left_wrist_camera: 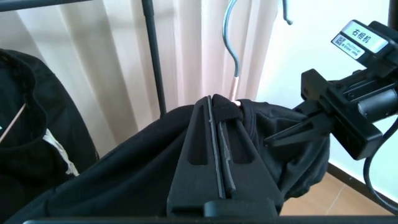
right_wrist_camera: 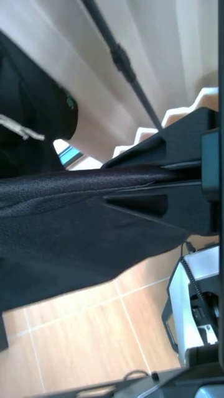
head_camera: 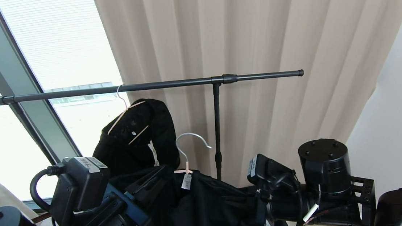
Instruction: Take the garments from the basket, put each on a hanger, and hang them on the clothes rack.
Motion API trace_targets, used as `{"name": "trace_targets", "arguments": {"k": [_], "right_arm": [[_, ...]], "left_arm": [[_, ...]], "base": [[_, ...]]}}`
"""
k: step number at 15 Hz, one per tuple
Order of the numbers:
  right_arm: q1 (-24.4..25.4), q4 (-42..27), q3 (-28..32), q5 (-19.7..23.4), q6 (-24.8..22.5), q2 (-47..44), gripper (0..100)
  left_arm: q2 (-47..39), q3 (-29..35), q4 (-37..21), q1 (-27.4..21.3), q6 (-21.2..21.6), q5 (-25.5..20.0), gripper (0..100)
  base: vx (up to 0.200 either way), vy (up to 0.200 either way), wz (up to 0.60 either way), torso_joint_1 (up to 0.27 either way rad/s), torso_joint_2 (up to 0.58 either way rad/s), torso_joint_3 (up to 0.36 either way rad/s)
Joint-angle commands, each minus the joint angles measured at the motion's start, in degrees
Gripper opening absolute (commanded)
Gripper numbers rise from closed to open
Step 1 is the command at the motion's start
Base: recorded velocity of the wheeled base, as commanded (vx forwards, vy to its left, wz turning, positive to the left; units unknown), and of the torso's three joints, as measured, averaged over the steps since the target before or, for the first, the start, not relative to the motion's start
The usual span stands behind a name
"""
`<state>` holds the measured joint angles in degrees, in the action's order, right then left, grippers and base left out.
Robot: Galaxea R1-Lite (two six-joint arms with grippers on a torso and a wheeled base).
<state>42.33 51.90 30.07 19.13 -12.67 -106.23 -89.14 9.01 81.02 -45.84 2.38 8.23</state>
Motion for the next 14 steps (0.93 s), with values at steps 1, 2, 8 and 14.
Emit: {"name": "trace_targets", "arguments": {"k": [1, 2, 8, 14], "right_arm": [[-0.1, 0.4, -0.3, 0.1, 0.0, -0.3, 0], [-0.1, 0.4, -0.3, 0.1, 0.2, -0.3, 0], [-1.4, 0.4, -0.1, 0.1, 0.2, -0.2, 0], [-3.7, 2.9, -0.9, 1.6, -0.1, 0.1, 0]], "left_arm": [[0.0, -0.1, 0.0, -0.4, 0.0, 0.0, 0], [0.0, -0.2, 0.0, -0.4, 0.0, 0.0, 0], [0.5, -0.5, -0.1, -0.9, 0.2, 0.0, 100], [3.2, 2.9, -8.9, -0.2, 0.4, 3.1, 100]], "base": [[0.000, 0.000, 0.00, 0.000, 0.00, 0.000], [0.000, 0.000, 0.00, 0.000, 0.00, 0.000], [0.000, 0.000, 0.00, 0.000, 0.00, 0.000], [0.000, 0.000, 0.00, 0.000, 0.00, 0.000]]}}
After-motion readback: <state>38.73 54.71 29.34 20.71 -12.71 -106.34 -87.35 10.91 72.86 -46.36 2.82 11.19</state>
